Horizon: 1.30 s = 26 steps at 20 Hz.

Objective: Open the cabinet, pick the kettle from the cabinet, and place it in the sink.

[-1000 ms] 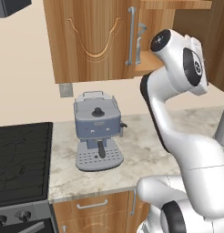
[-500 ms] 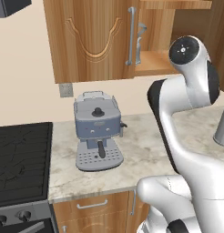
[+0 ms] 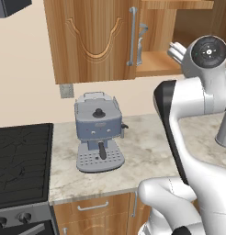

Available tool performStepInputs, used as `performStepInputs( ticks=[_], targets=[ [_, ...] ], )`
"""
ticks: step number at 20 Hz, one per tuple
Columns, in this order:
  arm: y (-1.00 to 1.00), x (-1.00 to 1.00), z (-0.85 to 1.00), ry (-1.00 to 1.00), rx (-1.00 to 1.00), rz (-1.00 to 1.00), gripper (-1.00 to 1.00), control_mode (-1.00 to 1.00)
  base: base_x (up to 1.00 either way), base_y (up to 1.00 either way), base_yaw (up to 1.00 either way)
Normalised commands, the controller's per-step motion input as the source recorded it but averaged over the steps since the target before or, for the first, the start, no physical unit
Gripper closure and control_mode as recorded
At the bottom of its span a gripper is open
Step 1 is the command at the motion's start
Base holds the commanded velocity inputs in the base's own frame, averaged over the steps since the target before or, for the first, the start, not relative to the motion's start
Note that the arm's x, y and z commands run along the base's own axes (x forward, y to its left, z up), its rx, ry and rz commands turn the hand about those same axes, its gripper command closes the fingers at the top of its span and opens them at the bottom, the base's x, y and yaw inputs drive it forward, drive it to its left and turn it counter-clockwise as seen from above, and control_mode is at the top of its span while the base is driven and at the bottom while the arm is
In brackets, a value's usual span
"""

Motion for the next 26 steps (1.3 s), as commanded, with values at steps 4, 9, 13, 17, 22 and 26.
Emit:
performStepInputs(
  ticks=[4,9,13,17,22,26],
  targets=[
    [0.37,0.0,0.17,0.18,-0.12,0.24,-1.0,-1.0,0.0,0.0,0.0],
    [0.35,0.0,0.15,0.18,-0.07,0.22,-1.0,-1.0,0.0,0.0,0.0],
    [0.23,0.0,0.15,0.13,-0.03,0.18,-1.0,-1.0,0.0,0.0,0.0],
    [0.18,0.0,0.13,0.12,-0.03,0.14,-1.0,-1.0,0.0,0.0,0.0],
    [0.13,0.0,0.12,0.12,-0.06,0.09,-1.0,-1.0,0.0,0.0,0.0],
    [0.16,0.06,0.06,0.11,-0.05,0.07,-1.0,-1.0,0.0,0.0,0.0]
  ],
)
